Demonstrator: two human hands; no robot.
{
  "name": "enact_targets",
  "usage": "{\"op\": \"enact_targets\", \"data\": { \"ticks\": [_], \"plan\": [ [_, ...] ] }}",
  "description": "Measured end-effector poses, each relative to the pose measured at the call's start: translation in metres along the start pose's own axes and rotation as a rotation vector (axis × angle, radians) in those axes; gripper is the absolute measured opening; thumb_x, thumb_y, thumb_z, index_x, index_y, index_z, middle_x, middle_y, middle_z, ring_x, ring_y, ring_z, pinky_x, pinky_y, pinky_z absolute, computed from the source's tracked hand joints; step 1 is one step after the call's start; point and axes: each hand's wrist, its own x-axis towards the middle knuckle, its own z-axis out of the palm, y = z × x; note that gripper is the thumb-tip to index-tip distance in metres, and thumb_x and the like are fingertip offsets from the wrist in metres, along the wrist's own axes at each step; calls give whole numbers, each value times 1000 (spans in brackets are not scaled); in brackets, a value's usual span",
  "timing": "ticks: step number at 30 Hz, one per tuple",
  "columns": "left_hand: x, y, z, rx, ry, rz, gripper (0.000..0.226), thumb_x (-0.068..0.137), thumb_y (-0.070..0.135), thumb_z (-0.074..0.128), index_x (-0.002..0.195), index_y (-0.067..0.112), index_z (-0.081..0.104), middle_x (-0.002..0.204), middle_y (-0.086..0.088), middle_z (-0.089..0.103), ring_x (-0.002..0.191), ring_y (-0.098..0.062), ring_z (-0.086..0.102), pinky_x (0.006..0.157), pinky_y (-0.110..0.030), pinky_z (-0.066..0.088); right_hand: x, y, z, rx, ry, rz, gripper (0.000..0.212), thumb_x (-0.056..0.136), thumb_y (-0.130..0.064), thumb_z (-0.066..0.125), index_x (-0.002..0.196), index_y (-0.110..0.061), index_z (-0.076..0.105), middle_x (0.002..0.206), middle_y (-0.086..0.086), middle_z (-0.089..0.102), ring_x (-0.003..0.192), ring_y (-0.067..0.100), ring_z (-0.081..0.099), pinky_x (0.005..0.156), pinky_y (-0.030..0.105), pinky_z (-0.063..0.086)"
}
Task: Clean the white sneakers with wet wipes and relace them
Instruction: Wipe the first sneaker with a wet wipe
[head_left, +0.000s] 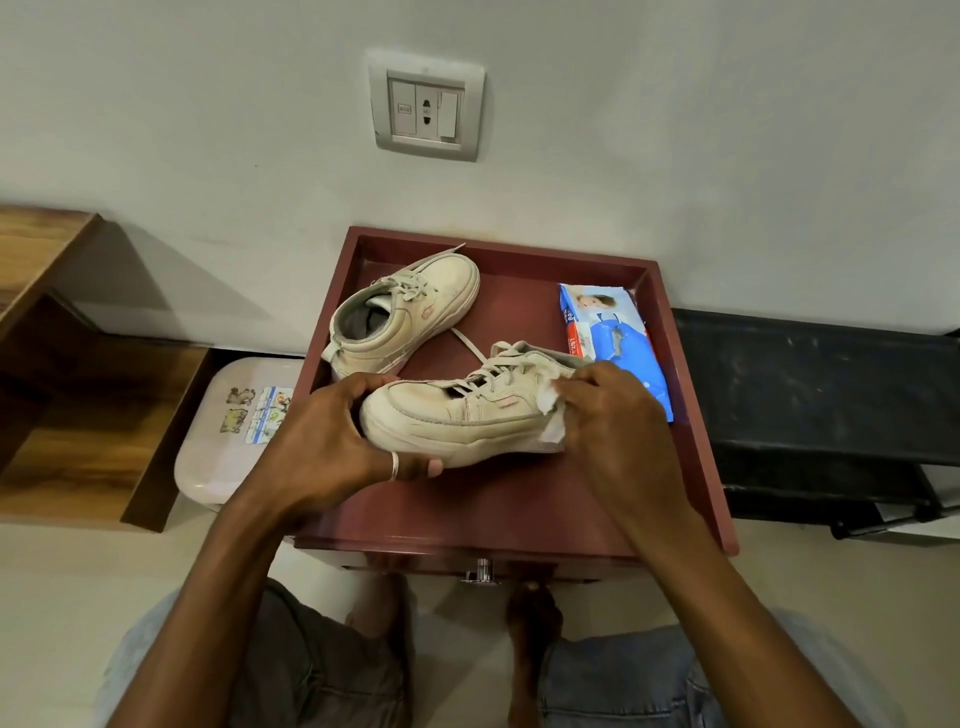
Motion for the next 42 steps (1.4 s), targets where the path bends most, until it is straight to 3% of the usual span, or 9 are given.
{"op": "enact_targets", "data": {
  "ticks": [7,11,15,22,26,30,32,37,42],
  "plan": [
    [-2,-3,-4,-32,-112,-43,83,47,65,91,119,30,71,105,20,77,98,0,73,91,-30,58,-10,-45,17,27,-31,-121,33,86,-5,57,118,-6,66,97,8,58,87,26,57,67,37,53],
    [-2,-7,-9,-34,-154,-67,80,49,68,90,118,31,72,106,18,77,100,-4,73,96,-39,57,-1,-25,17,24,-68,-123,37,81,2,61,113,-14,69,97,2,59,91,25,52,68,40,53],
    [-2,-5,-10,-54,-154,-75,76,50,67,89,116,32,73,106,18,77,100,-4,73,97,-40,57,3,-1,8,37,-22,-4,41,72,14,65,105,-10,74,98,5,67,91,27,61,74,39,57],
    [-4,-2,-10,-101,-194,-74,67,56,47,95,116,27,72,107,15,78,101,-5,73,96,-33,55,-4,-45,19,181,-90,-261,32,67,10,57,90,-6,73,101,2,69,96,23,60,83,23,45],
    [-3,0,-11,-95,-196,-65,71,56,50,94,119,28,71,108,17,77,102,-4,73,93,-28,54,1,-5,5,131,-93,-52,36,70,13,67,97,-11,69,98,2,67,90,21,61,76,34,54],
    [-2,1,-11,-102,-186,-77,66,57,49,93,116,28,72,105,18,77,99,-1,73,91,-25,53,6,15,-2,190,-41,236,28,81,4,68,106,-10,67,102,7,65,93,19,61,72,27,56],
    [-3,0,-11,-106,-196,-79,71,53,58,92,115,29,72,106,19,77,99,-1,73,90,-25,53,6,5,2,179,-3,256,28,80,7,67,103,-10,68,105,7,63,96,21,61,77,35,57],
    [-2,-5,-11,-114,-199,-85,76,50,63,88,116,29,73,108,18,77,102,-4,73,92,-30,55,-3,-15,12,153,-68,18,31,72,12,66,93,-11,70,100,2,61,86,19,61,70,31,52],
    [-2,-4,-11,-132,-195,-88,74,50,61,89,115,29,73,107,18,77,101,-3,73,91,-27,54,11,21,13,136,-92,367,21,80,6,62,92,-13,62,97,5,68,96,25,63,75,33,52]
  ]
}}
